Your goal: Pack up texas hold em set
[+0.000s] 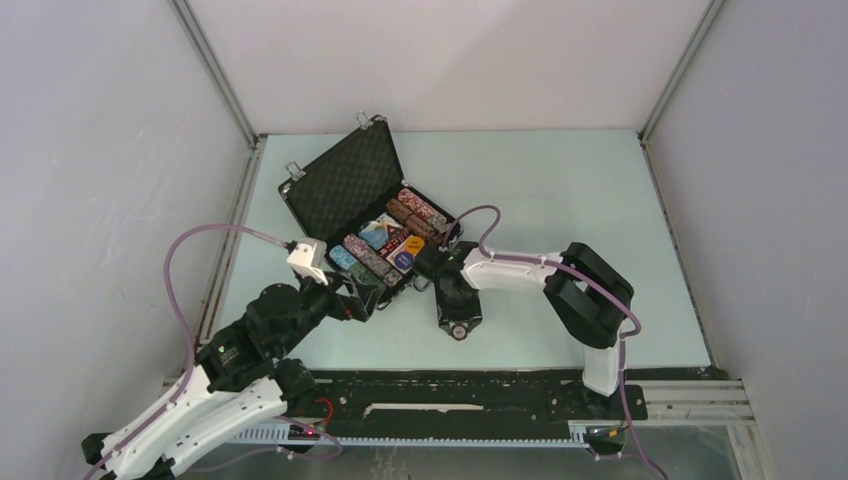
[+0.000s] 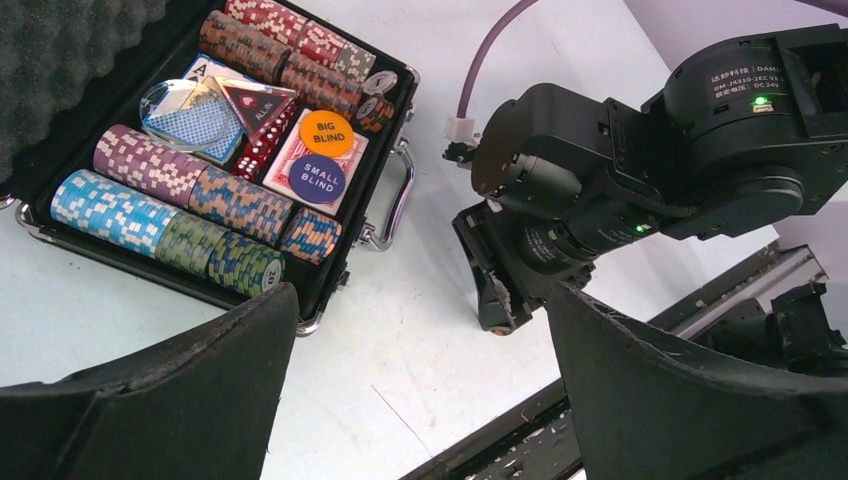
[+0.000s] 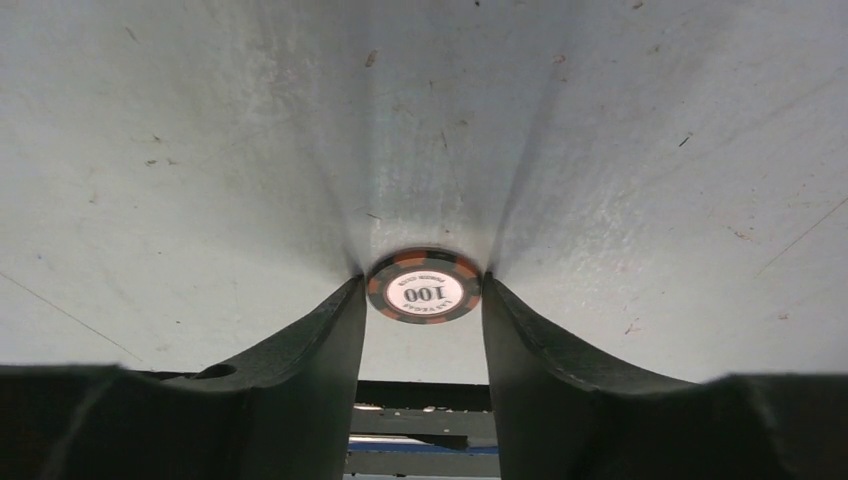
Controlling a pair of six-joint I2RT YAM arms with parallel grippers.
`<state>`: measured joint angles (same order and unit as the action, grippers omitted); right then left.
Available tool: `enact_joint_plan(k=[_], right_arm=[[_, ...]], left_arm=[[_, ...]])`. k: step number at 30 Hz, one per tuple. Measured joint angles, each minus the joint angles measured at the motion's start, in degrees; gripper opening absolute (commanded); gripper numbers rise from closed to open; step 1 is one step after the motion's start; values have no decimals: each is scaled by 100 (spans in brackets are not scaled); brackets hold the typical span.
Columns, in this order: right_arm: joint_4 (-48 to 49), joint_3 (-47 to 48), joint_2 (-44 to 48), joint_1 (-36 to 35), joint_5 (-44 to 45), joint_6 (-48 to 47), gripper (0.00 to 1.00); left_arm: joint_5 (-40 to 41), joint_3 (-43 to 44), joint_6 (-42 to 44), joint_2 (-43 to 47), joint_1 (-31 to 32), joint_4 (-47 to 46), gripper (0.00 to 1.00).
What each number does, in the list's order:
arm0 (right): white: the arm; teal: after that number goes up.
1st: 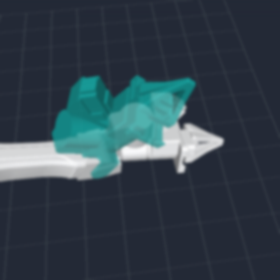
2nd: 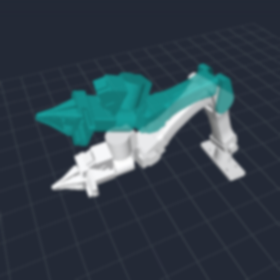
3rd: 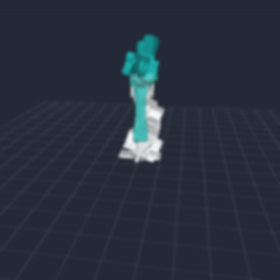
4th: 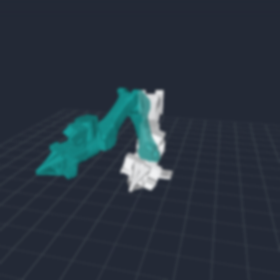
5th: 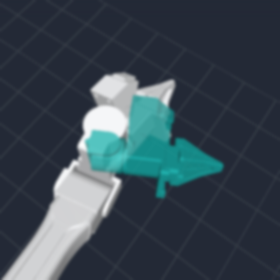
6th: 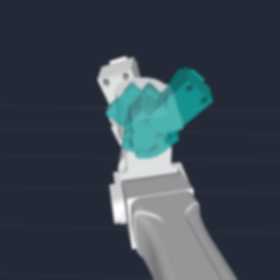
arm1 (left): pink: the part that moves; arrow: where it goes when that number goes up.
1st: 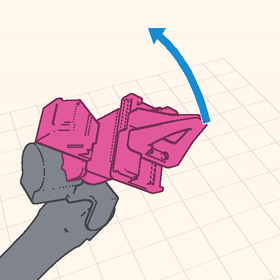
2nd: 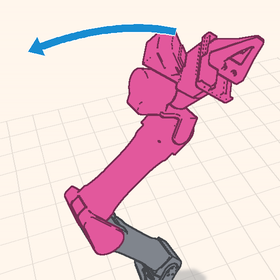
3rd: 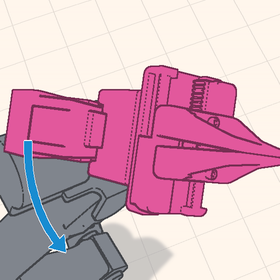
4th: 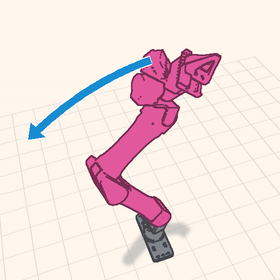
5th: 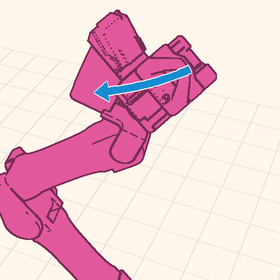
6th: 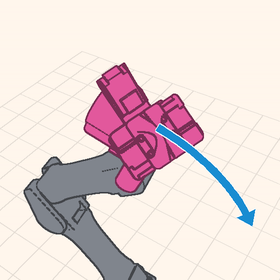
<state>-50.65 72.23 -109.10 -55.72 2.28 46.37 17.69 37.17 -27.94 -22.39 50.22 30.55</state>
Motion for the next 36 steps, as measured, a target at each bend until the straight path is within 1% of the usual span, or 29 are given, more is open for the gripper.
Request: enact_joint_plan(k=[9, 14, 18, 20, 22, 26, 27, 29, 31, 34, 36], right_arm=[[59, -9, 31, -59, 81, 2, 36], [409, -282, 358, -96, 376, -142, 34], [787, -684, 1019, -98, 562, -496, 34], [994, -896, 1401, -96, 608, -708, 34], [1220, -1121, 1818, -87, 632, -1008, 34], [1600, -1537, 2675, -28, 610, -1685, 33], [1676, -1622, 2918, 7, 573, -1880, 33], [1792, -1725, 3348, 96, 426, -2267, 33], [1926, -1773, 3807, 192, 229, -2704, 34], [2118, -1775, 4334, 238, 48, -3246, 33], [2214, -1775, 4610, 238, -85, -3578, 34]], left_arm=[[-44, 0, -9, -151, 0, -2, 100], [-37, -131, -212, -284, 0, -107, 100], [-57, -323, -498, -415, -72, -146, 100], [-195, -376, -643, -496, -247, -179, 99], [-437, -415, -780, -577, -568, -258, 99], [-1545, -527, -1121, -946, -1530, -723, 96], [-1987, -527, -1222, -1174, -1792, -909, 94], [-2638, -520, -1346, -1665, -2074, -1263, 92], [-3357, -420, -1429, -2326, -2205, -1554, 87], [-4256, -20, -1467, -3311, -2218, -1633, 81], [-4710, 297, -1480, -3731, -2216, -1661, 79]])
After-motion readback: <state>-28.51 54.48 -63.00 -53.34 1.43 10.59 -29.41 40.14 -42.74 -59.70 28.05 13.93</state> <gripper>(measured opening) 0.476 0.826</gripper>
